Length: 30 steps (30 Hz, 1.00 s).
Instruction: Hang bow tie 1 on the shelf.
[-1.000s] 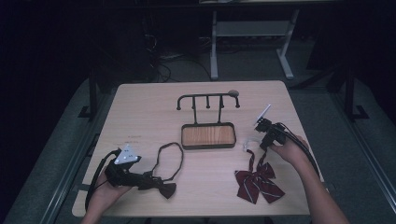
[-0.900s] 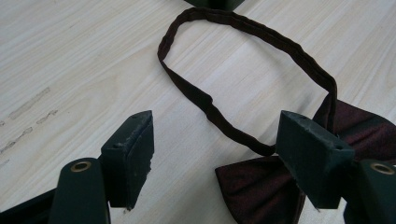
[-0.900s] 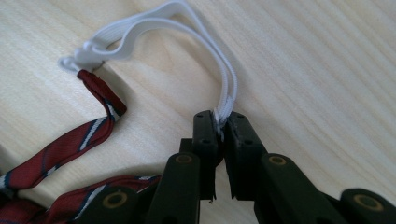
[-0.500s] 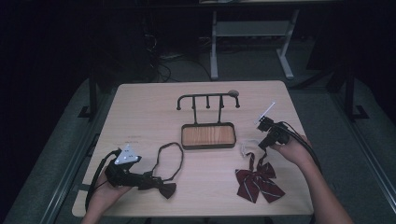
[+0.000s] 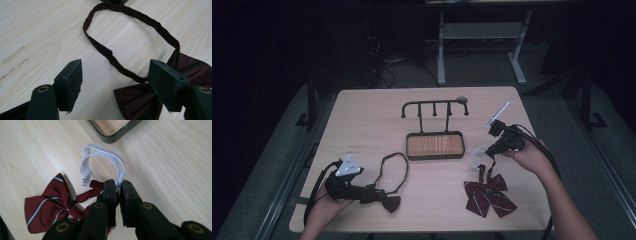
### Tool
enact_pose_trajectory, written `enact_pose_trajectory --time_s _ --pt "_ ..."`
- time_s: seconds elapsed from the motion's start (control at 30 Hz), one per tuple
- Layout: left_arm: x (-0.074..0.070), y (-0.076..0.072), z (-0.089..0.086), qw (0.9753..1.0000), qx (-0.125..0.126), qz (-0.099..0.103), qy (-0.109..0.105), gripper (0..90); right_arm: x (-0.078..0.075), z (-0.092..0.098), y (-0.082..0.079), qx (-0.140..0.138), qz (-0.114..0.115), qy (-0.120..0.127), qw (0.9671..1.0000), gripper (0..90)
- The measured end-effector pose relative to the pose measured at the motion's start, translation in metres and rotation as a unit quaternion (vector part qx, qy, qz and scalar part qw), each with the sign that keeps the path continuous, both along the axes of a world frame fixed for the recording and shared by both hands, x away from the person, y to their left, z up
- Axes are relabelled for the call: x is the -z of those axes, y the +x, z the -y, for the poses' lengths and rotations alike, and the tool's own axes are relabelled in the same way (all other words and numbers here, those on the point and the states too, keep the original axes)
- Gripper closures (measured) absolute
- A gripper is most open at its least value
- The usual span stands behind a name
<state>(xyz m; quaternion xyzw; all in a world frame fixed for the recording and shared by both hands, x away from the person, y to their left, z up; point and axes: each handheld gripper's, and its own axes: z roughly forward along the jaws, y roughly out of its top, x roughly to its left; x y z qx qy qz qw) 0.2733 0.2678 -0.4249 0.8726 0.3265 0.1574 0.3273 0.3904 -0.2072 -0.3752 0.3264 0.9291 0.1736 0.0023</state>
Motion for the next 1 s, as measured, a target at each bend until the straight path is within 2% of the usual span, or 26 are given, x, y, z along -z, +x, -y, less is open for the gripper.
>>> enact_pose_trajectory --time_s 0.33,1.0 --pt "0.0 0.0 0.0 1.0 0.0 0.0 0.001 28.5 -0.02 -0.008 -0.006 -0.023 0.011 0.003 0.9997 83.6" --pt "-0.001 0.0 -0.001 1.0 0.0 0.001 -0.001 28.4 -0.058 -0.017 -0.012 -0.04 0.038 0.006 0.9985 84.0"
